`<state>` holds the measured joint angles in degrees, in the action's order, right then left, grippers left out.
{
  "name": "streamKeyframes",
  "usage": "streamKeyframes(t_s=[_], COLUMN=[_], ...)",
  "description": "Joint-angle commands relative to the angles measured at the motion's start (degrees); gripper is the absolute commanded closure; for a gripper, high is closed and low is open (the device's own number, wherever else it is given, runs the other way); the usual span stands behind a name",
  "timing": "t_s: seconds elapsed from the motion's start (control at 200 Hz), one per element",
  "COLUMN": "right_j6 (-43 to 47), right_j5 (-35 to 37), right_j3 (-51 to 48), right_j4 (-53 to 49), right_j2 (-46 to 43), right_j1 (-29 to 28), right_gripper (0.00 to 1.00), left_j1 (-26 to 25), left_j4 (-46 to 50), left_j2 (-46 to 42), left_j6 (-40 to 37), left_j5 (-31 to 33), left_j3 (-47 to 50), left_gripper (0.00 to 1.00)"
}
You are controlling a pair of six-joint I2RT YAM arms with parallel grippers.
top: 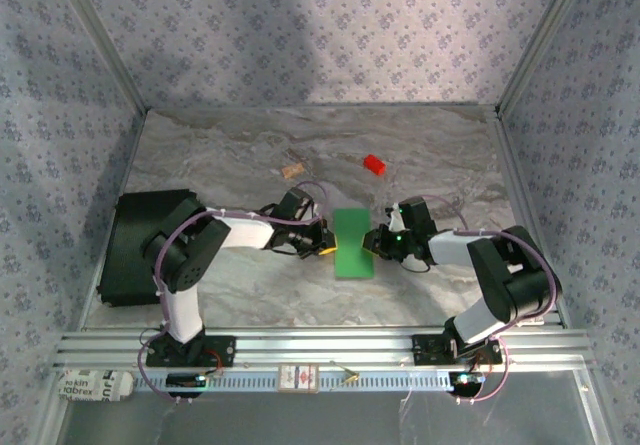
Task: Fold a paper plane with a square sheet of paper (pick it up from the middle)
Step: Third fold the triangle at the center of the table.
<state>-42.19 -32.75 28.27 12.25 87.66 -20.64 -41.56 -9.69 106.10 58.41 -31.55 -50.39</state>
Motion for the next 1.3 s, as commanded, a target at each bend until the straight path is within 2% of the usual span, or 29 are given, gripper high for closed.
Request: streamKeyframes(t_s=[0.0,0.04,0.155,0.215,0.32,0.465,0.55,0.695,0.825,1.009,1.294], right_j6=[0.82,1.6,5.65,8.99,13.14,20.85,26.13,36.65,43.01,44.8,42.44], right_j5=[2.83,4.43,11.09,14.86,19.76,33.87,40.07,45.47,51.77,66.7,70.49], right_j3=[-0.63,-0.26,1.88,3.12,4.41,3.81,2.49,0.99,4.43,6.24,8.56], right_j4=[-3.04,-4.67,-11.27,-14.58,-17.24,-15.21,-10.47,-2.16,-2.41,-0.31,-5.27], right_j2=[-3.09,-4.7,-10.38,-12.78,-15.58,-17.82,-17.62,-15.54,-9.23,-2.84,2.49], right_j1=[-1.2,-1.83,-5.82,-8.16,-12.21,-22.91,-29.57,-39.75,-46.82,-52.67,-54.21], right_gripper=[0.77,0.74,0.57,0.53,0.52,0.52,0.51,0.46,0.45,0.45,0.48], left_j1=[1.07,1.38,2.5,2.88,3.7,4.6,4.79,4.89,4.9,4.89,4.83], left_j4=[-0.41,-0.39,-0.19,0.59,0.75,-0.32,-0.92,-1.2,-1.47,-1.44,-1.37], left_j2=[-2.88,-3.34,-4.78,-5.82,-7.41,-8.76,-9.11,-9.34,-9.16,-9.43,-9.23], left_j6=[0.04,-0.04,-0.27,-0.45,0.0,1.32,2.0,2.16,2.14,2.23,2.23], left_j5=[-1.1,-1.63,-3.56,-3.69,-3.72,-3.7,-3.7,-3.52,-3.81,-3.66,-3.62], left_j3=[1.22,1.52,2.75,3.34,4.96,6.69,7.17,7.24,7.24,7.24,7.52], left_gripper=[0.98,0.98,0.99,0.99,1.0,1.0,1.0,1.0,1.0,1.0,1.0])
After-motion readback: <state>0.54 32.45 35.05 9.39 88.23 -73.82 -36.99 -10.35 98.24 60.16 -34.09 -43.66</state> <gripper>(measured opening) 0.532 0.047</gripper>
